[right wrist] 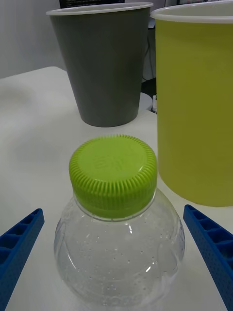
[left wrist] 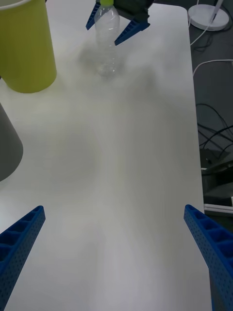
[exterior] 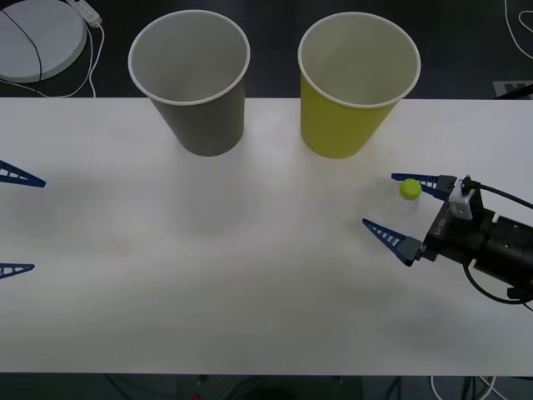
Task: Put the can into the green bin and the plastic bottle into the gray bin
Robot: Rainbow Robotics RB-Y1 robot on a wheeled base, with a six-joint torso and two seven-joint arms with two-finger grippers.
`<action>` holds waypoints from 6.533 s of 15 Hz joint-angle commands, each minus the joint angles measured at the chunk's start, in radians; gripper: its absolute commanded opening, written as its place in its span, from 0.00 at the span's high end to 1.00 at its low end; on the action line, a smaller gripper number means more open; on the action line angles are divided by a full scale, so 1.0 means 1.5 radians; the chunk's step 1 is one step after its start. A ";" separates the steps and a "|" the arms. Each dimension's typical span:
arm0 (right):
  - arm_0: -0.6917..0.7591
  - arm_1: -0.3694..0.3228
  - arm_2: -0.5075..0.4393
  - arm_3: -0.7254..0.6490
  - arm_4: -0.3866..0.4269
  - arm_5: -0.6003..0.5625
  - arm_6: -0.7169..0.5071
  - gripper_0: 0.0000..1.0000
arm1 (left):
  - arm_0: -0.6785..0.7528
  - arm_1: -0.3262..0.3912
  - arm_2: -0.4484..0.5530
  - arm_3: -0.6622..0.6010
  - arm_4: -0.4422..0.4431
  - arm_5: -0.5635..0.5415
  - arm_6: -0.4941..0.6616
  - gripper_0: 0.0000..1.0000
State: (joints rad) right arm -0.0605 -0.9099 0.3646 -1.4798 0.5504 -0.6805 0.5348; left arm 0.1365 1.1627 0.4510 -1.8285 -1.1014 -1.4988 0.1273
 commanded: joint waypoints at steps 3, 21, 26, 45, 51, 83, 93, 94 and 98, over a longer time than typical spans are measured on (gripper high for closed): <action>-0.007 0.001 0.005 0.001 0.002 0.002 -0.003 0.00 | 0.000 0.000 0.000 0.000 0.000 0.000 0.000 0.00; -0.006 0.000 0.005 0.001 0.000 -0.005 -0.011 1.00 | 0.000 0.000 0.000 0.000 0.000 0.000 0.000 0.00; -0.006 -0.022 0.005 -0.004 -0.025 -0.033 -0.023 1.00 | 0.000 0.000 0.000 0.000 0.000 0.000 0.000 0.00; 0.189 -0.180 -0.167 -0.229 -0.090 0.009 -0.100 1.00 | 0.000 0.000 0.000 0.000 0.000 0.000 0.000 0.00; 0.255 -0.215 -0.254 -0.334 -0.034 0.025 -0.247 1.00 | 0.000 0.000 0.000 0.000 0.000 0.000 0.000 0.00; -0.315 -0.212 -0.114 -0.508 0.552 -0.063 -1.271 1.00 | 0.000 0.000 0.000 0.000 0.000 0.000 0.000 0.00; -0.605 -0.145 0.117 -0.330 0.554 -0.067 -1.271 1.00 | 0.000 0.000 0.000 0.000 0.000 0.000 0.000 0.00; -0.634 -0.137 0.140 -0.309 0.554 -0.068 -1.270 1.00 | 0.000 0.000 0.000 0.000 0.000 0.000 0.000 0.00; -0.741 -0.105 0.228 -0.227 0.546 -0.069 -1.271 1.00 | 0.000 0.000 0.000 0.000 0.000 0.000 0.000 0.00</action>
State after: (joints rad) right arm -1.1441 -1.0764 0.6821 -1.8443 1.3763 -0.7836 -1.3714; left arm 0.1365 1.1628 0.4510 -1.8285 -1.1014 -1.4987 0.1273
